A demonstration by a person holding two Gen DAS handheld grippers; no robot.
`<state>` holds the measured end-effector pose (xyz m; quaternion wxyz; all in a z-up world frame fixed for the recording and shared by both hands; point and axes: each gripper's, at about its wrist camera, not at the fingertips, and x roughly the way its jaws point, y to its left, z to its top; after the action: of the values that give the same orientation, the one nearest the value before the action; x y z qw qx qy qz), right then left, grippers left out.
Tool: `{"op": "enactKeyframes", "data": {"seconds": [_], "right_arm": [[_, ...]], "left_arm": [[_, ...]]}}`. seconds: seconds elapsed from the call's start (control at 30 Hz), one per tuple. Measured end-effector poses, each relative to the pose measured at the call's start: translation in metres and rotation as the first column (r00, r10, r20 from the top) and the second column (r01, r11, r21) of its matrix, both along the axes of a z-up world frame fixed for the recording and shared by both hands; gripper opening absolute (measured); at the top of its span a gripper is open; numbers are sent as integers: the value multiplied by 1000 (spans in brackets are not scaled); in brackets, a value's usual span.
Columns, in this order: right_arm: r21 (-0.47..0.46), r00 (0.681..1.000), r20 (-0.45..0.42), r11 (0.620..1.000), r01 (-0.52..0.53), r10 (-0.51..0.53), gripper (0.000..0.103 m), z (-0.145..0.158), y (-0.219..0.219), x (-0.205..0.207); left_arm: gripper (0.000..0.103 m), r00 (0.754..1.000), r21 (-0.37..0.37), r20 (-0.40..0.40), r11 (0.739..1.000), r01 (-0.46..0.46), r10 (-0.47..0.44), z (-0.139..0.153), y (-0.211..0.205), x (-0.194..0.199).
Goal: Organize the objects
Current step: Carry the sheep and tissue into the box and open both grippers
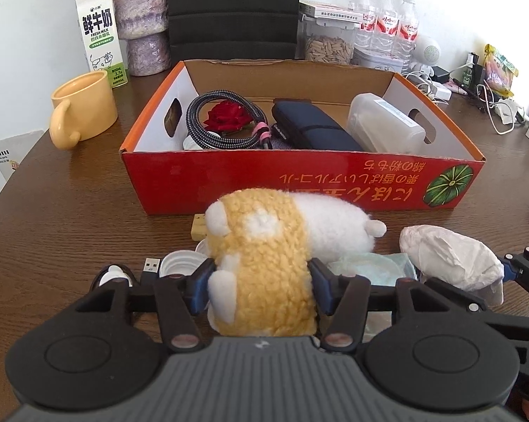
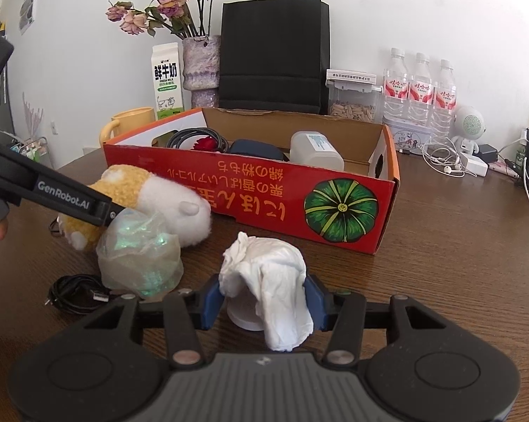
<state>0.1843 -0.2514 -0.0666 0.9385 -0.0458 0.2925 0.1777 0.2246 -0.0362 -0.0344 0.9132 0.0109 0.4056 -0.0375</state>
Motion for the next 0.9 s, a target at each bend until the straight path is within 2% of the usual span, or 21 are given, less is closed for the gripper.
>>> {"op": "enactKeyframes", "data": {"seconds": [0.1, 0.53, 0.9], "right_arm": [[0, 1000, 0, 1000, 0, 0, 49, 0, 0, 0], [-1, 999, 32, 1000, 13, -13, 49, 2, 0, -7], [23, 991, 134, 1000, 18, -20, 49, 28, 2, -19]], "left_arm": [[48, 1000, -6, 23, 1000, 12, -12, 2, 0, -4], [48, 992, -34, 125, 999, 7, -3, 24, 4, -33], [48, 979, -37, 203, 999, 13, -5, 51, 7, -45]]}}
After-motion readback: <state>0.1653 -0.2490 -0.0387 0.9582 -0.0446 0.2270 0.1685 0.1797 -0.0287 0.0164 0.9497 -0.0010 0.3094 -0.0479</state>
